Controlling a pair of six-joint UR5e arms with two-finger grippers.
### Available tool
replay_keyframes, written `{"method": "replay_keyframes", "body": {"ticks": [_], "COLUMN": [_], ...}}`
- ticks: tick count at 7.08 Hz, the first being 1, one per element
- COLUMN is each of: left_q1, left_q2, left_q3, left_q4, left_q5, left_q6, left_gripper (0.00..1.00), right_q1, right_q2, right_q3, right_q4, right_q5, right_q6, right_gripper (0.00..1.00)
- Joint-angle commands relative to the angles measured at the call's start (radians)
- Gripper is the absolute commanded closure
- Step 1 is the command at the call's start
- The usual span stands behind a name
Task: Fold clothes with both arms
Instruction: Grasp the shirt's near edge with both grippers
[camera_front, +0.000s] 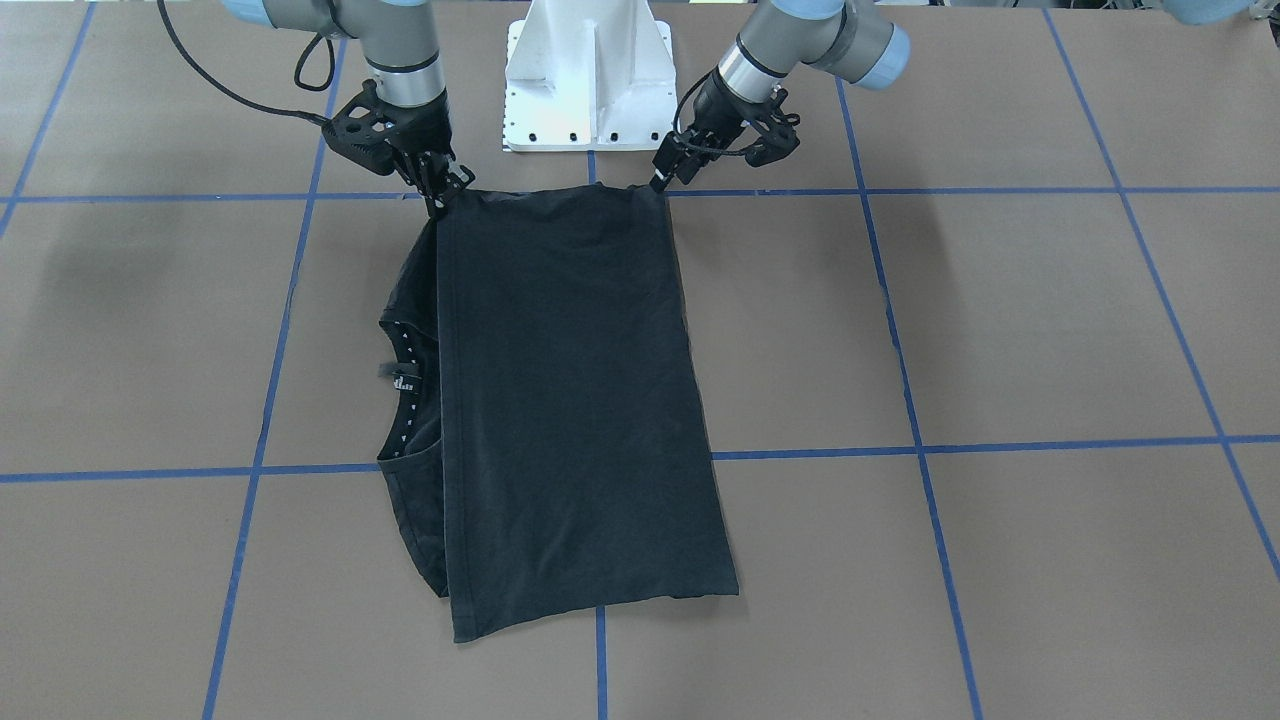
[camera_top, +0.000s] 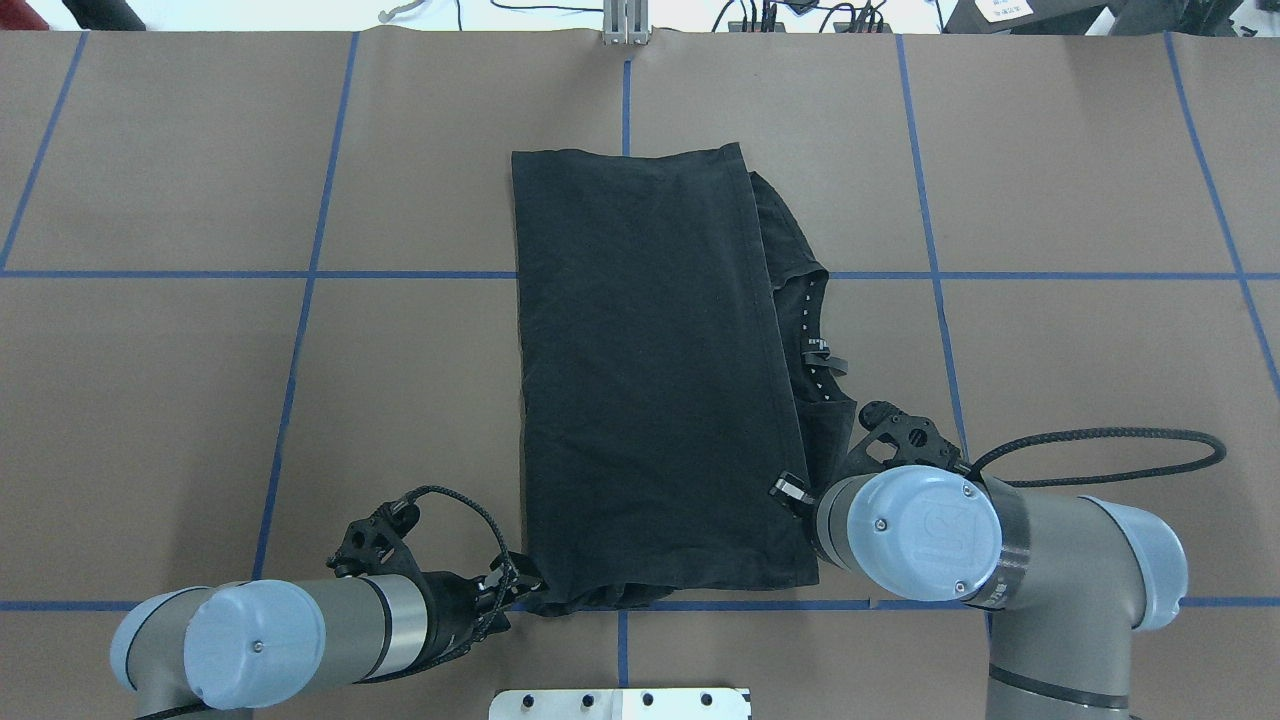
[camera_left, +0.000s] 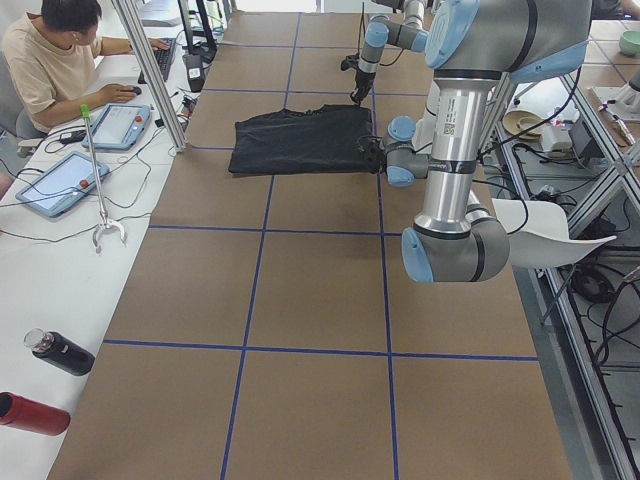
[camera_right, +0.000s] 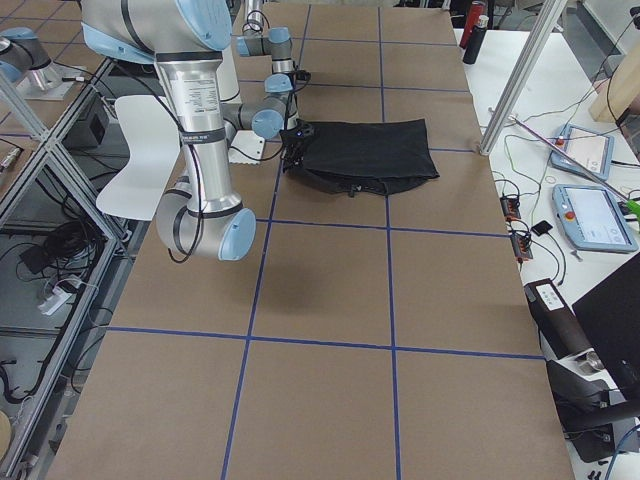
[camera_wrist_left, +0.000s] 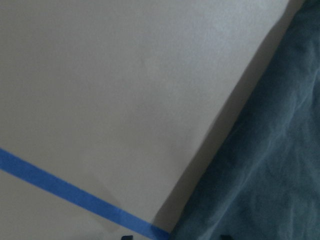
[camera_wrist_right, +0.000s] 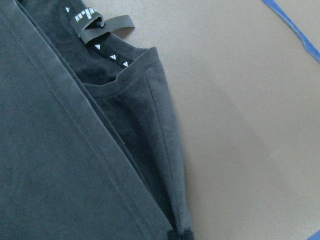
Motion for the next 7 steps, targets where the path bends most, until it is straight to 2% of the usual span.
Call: {"method": "replay_keyframes", "body": {"ticks": [1,3,5,7], "left_q1": [0.003,0.003,0.003,0.003], "left_q2": [-0.004,-0.009,-0.012,-0.014], "left_q3": [0.011,0.015,0.017,0.020], "left_q4": [0.000,0.000,0.000,-0.002], "left_q5": [0.002,0.002,0.002,0.002], "left_q6": [0.000,0.000,0.000,0.000], "left_gripper": [0.38,0.46,0.46,0.51], "right_q1": [0.001,0.001,0.001,0.001], "right_q2": [0.000,-0.001,-0.001,-0.003], "right_q3": [0.000,0.008,0.012,0.012], "right_q4": [0.000,0.000,0.000,0.000], "right_q5": [0.000,0.000,0.000,0.000], "right_q6": [-0.001,-0.001,-0.001,-0.001], "right_gripper": [1.00,1.00,1.00,1.00]}}
